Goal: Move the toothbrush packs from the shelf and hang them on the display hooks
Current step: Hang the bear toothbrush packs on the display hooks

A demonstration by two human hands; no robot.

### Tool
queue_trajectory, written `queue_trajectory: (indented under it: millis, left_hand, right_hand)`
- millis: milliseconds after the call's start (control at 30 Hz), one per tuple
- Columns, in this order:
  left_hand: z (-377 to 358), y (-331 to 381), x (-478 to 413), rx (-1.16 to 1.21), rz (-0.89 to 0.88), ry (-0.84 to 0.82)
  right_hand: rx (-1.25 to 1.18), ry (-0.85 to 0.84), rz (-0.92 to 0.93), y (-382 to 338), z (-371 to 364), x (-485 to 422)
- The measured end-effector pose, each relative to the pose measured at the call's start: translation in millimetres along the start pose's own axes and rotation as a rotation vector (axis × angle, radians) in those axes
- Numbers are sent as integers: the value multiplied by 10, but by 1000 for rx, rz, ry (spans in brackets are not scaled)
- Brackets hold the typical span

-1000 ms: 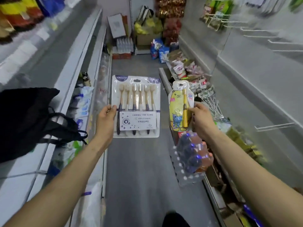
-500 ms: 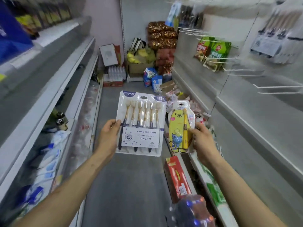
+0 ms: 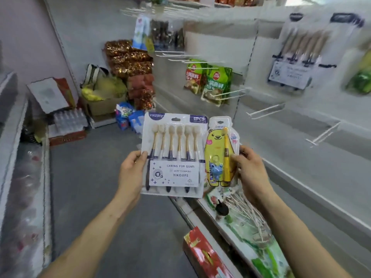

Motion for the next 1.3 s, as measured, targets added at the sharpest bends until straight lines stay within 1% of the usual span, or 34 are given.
queue_trajectory:
  millis: [233, 300, 400, 567, 667, 833, 1000, 1300]
  left_hand:
    - [-545, -5, -1550, 115, -31, -252]
    - [-792, 43, -1849, 138, -46, -329]
    - [-1222, 155, -2113, 190, -65, -403]
    - [-2007, 417, -2327, 266, -99, -556]
    - [-2407, 605, -2359, 296, -143, -602]
    - [-2954, 1011, -2227, 365, -197, -691]
    - [-3316, 1308, -2133, 382, -242, -714]
    - [-3620, 1351, -2185, 448, -276, -722]
  right_hand:
    - [-93, 300, 68, -575, -20, -431]
    - [-118, 389, 72, -646, 59, -481]
    - [-160, 475, 82, -776, 188, -513]
    - [-153, 622, 163, -1100, 522, -451]
    - [-154, 674, 223, -1312, 757, -364]
    - [-146, 757, 268, -1555, 1104, -264]
    - [-153, 814, 287, -1680, 1336, -281]
    - [-180, 898, 315, -1721, 1441, -390]
Point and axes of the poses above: each hand's wrist, its own x-axis away from the middle knuckle, its own z-axis out of the back of the hand, y = z × x, the point moved 5 cm from there along -x, towards the middle knuckle, and after that the axes turned 10 degrees about -z, right-handed, at the moved point
